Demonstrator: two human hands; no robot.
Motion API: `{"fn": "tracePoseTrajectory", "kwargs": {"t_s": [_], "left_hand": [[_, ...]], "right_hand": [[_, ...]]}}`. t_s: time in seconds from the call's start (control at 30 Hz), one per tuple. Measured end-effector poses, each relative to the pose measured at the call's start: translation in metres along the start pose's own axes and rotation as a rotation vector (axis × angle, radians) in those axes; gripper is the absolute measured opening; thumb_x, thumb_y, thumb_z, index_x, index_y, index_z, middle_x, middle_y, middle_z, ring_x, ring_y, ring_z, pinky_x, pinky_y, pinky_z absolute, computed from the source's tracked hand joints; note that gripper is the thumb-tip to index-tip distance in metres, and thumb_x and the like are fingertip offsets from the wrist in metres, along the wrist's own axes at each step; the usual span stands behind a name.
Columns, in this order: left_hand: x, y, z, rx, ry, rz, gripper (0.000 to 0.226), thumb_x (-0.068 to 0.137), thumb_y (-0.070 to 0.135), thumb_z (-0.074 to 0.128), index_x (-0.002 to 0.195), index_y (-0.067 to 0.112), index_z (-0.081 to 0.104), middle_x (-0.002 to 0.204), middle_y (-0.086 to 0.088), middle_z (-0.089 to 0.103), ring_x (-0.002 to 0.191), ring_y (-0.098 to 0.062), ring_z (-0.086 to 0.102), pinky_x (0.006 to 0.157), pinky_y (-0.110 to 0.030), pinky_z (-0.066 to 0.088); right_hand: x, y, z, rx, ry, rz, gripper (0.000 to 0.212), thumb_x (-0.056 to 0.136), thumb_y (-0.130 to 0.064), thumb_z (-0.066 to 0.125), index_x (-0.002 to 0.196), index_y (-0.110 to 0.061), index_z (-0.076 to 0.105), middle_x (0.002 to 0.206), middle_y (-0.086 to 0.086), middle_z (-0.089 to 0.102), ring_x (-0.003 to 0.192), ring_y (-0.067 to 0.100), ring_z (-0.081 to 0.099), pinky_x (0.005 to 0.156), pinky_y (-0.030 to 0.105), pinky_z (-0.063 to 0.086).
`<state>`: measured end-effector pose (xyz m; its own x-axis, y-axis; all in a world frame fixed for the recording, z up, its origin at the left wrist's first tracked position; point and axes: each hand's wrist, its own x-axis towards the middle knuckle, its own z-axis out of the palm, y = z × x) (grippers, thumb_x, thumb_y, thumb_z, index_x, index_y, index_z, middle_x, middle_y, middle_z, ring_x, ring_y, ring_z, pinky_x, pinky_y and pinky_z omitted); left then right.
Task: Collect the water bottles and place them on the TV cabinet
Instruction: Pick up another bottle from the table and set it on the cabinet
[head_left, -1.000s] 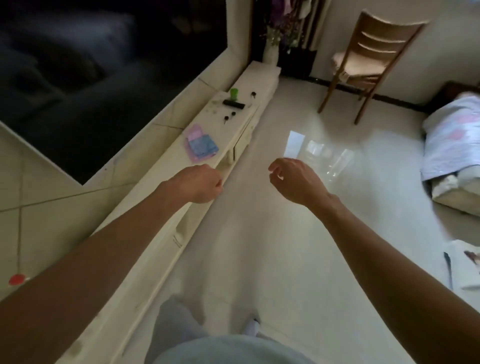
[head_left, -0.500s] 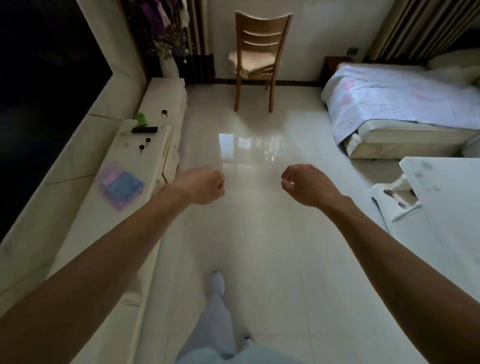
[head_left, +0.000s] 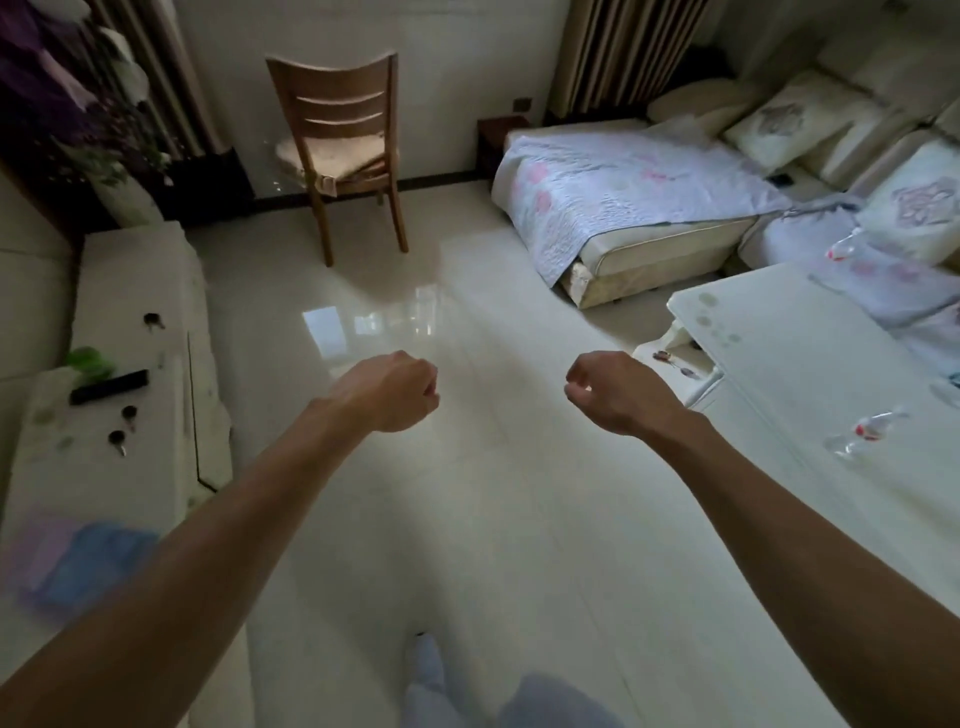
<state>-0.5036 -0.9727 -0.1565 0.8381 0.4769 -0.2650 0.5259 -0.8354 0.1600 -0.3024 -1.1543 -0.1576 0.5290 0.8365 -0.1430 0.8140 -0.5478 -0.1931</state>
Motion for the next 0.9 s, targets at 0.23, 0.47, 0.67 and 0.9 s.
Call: {"fn": "tracePoseTrajectory", "kwargs": {"t_s": [0.23, 0.47, 0.67, 0.9], "left_hand": [[0.063, -0.011, -0.021, 0.004, -0.014, 0.107, 0.025, 0.099, 0.032, 0.047, 0.101, 0.015, 0.065, 0.096, -0.003, 0.068, 0.083, -0.020, 0.065, 0.074, -0.034, 0.054], [0.139, 0.020, -0.039, 0.097, -0.055, 0.202, 0.027, 0.099, 0.032, 0.045, 0.102, 0.013, 0.064, 0.097, -0.004, 0.068, 0.084, -0.022, 0.065, 0.073, -0.034, 0.055], [0.225, 0.045, -0.060, 0.209, -0.067, 0.196, 0.029, 0.099, 0.032, 0.043, 0.104, 0.013, 0.064, 0.098, -0.005, 0.067, 0.085, -0.025, 0.065, 0.076, -0.037, 0.057], [0.337, 0.094, -0.096, 0.270, -0.014, 0.216, 0.028, 0.096, 0.034, 0.042, 0.101, 0.018, 0.064, 0.099, -0.003, 0.067, 0.085, -0.025, 0.064, 0.075, -0.038, 0.057]], "right_hand": [[0.041, 0.012, -0.008, 0.054, 0.050, 0.106, 0.028, 0.090, -0.032, 0.052, 0.109, -0.017, 0.067, 0.112, 0.003, 0.068, 0.102, 0.021, 0.062, 0.083, 0.034, 0.049], [0.093, 0.047, -0.016, 0.087, 0.066, 0.162, 0.028, 0.090, -0.032, 0.051, 0.109, -0.018, 0.066, 0.113, 0.002, 0.067, 0.103, 0.022, 0.061, 0.082, 0.034, 0.048], [0.157, 0.106, -0.036, 0.121, 0.117, 0.190, 0.027, 0.090, -0.030, 0.052, 0.109, -0.017, 0.067, 0.114, 0.004, 0.067, 0.105, 0.026, 0.061, 0.082, 0.034, 0.046], [0.218, 0.194, -0.078, 0.132, 0.161, 0.222, 0.028, 0.090, -0.028, 0.050, 0.108, -0.015, 0.066, 0.113, 0.007, 0.068, 0.104, 0.027, 0.060, 0.085, 0.037, 0.050]]}}
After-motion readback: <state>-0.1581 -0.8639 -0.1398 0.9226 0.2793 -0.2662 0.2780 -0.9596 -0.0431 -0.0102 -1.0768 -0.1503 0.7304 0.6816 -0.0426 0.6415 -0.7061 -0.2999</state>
